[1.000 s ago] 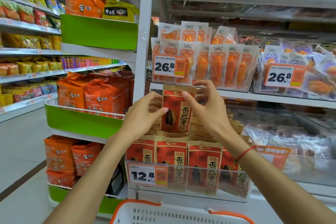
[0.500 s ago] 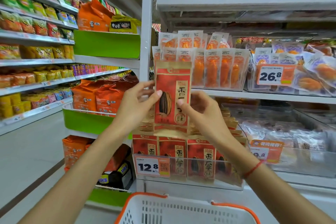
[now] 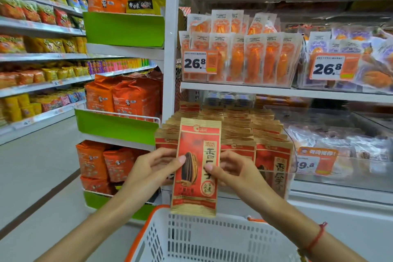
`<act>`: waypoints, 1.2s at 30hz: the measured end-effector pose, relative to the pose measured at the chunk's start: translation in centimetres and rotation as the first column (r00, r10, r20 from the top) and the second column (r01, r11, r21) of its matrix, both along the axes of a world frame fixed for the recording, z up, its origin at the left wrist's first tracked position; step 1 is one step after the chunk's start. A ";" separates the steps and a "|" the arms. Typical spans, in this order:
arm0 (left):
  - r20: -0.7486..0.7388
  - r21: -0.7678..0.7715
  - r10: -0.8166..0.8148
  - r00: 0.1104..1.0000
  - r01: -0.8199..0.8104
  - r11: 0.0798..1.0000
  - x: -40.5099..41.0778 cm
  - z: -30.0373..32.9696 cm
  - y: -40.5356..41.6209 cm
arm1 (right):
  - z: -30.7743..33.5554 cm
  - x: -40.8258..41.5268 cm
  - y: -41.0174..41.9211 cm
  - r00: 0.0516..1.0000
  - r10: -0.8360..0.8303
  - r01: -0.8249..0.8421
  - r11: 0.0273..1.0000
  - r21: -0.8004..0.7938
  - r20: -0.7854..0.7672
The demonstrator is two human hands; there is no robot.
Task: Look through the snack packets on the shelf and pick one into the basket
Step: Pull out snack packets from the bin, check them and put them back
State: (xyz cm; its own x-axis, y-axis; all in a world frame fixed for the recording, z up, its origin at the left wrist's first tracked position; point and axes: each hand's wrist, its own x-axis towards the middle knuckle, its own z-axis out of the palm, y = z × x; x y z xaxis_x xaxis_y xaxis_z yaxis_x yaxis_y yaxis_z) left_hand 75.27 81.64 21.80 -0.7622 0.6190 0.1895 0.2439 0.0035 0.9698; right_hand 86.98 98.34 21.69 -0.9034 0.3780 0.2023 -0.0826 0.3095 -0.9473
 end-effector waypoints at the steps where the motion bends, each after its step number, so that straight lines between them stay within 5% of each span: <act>1: 0.016 -0.013 -0.008 1.000 0.008 1.000 0.0 -0.2 0.0 | -0.2 -0.1 0.1 1.000 -0.013 0.013 1.000 0.016 0.015; 10: 0.113 -0.160 -0.073 0.991 0.090 0.983 0.3 -3.2 0.6 | -1.0 -1.0 0.5 0.984 -0.169 0.175 0.975 -0.135 0.054; 15: 0.127 -0.186 -0.076 0.989 0.099 0.978 0.0 -3.3 0.8 | -1.2 -1.1 1.2 0.965 -0.144 0.190 0.960 -0.205 0.219; 23: 0.120 -0.212 -0.108 0.987 0.132 0.968 -0.1 -3.1 0.6 | -1.2 -0.5 0.8 0.964 -0.230 0.252 0.950 -0.183 0.134; 36: 0.106 -0.012 0.030 0.994 -0.029 0.999 0.0 -3.3 0.3 | -1.8 -0.8 0.7 0.971 0.032 -0.010 0.995 -0.095 0.238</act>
